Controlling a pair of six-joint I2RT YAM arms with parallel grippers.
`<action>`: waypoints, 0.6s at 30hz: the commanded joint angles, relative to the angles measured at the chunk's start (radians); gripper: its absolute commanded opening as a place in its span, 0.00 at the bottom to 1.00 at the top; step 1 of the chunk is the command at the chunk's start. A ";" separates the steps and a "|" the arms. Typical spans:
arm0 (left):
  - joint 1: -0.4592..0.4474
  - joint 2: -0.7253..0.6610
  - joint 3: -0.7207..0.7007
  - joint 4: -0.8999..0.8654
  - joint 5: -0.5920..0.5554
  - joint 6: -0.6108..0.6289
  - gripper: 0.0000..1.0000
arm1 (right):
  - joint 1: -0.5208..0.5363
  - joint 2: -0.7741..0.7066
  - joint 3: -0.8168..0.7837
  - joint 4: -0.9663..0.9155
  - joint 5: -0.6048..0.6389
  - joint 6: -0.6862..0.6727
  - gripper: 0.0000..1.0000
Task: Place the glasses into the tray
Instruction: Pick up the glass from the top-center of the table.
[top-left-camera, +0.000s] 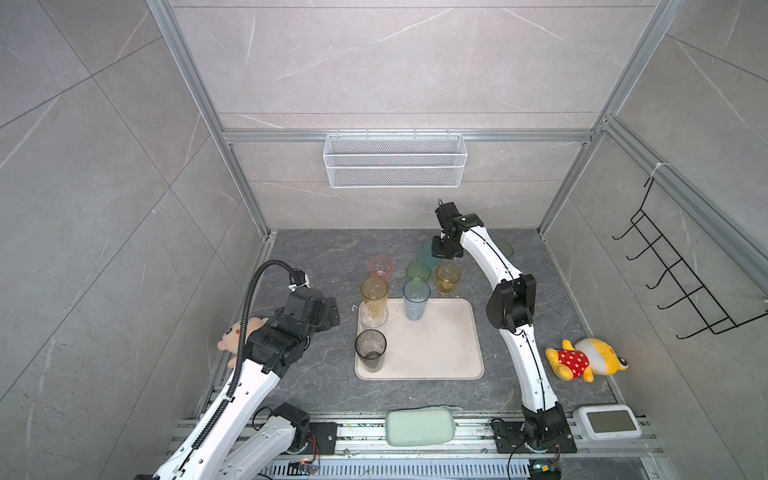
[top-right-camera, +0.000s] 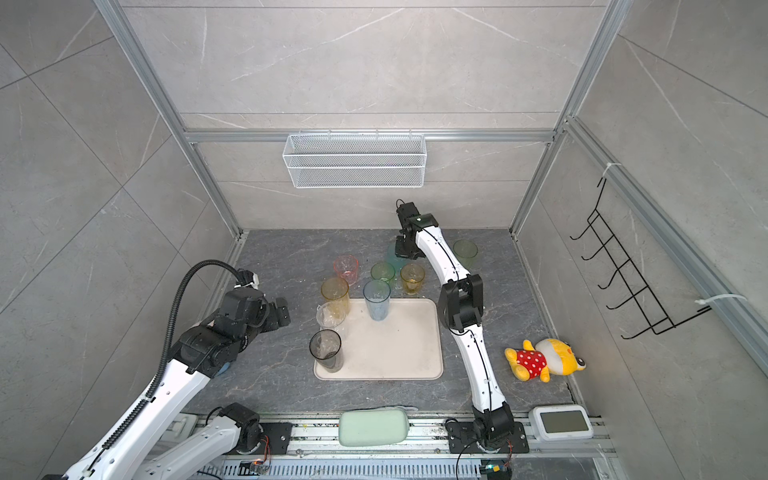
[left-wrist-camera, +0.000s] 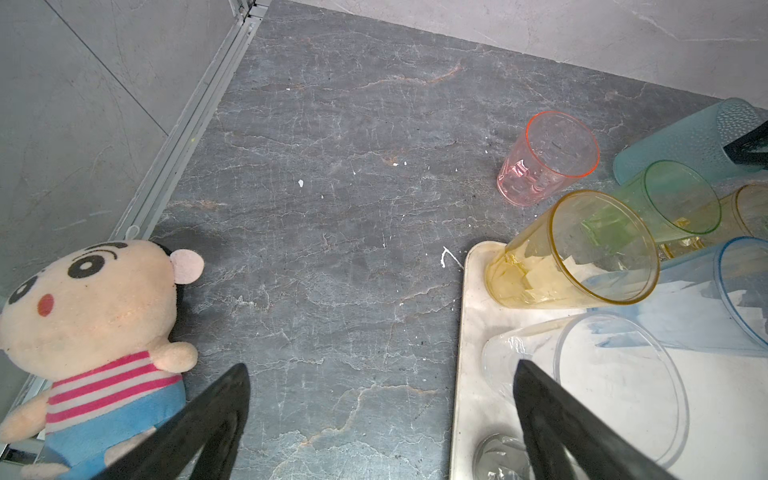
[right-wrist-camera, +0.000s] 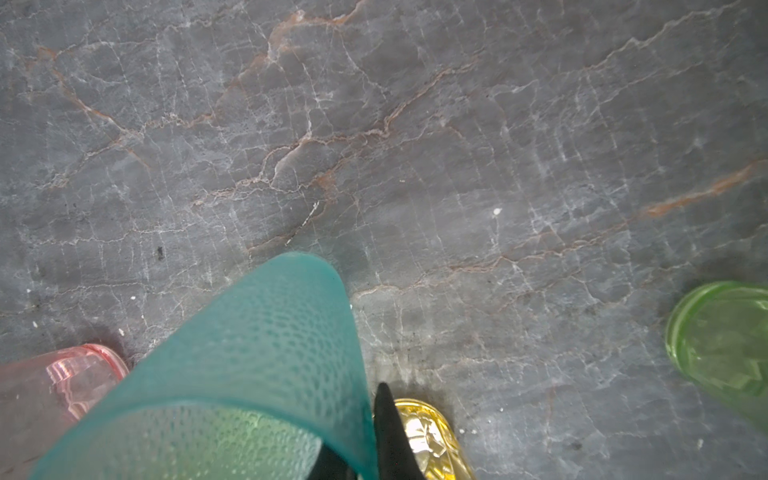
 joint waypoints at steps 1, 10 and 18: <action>0.003 -0.013 -0.005 0.002 -0.008 -0.015 0.99 | -0.001 -0.005 0.028 -0.028 -0.002 -0.005 0.08; 0.003 -0.023 -0.008 0.005 -0.010 -0.016 0.98 | -0.003 -0.058 0.025 -0.049 0.017 -0.013 0.00; 0.003 -0.022 -0.008 0.005 -0.010 -0.017 0.98 | -0.002 -0.189 -0.036 -0.062 0.025 -0.008 0.00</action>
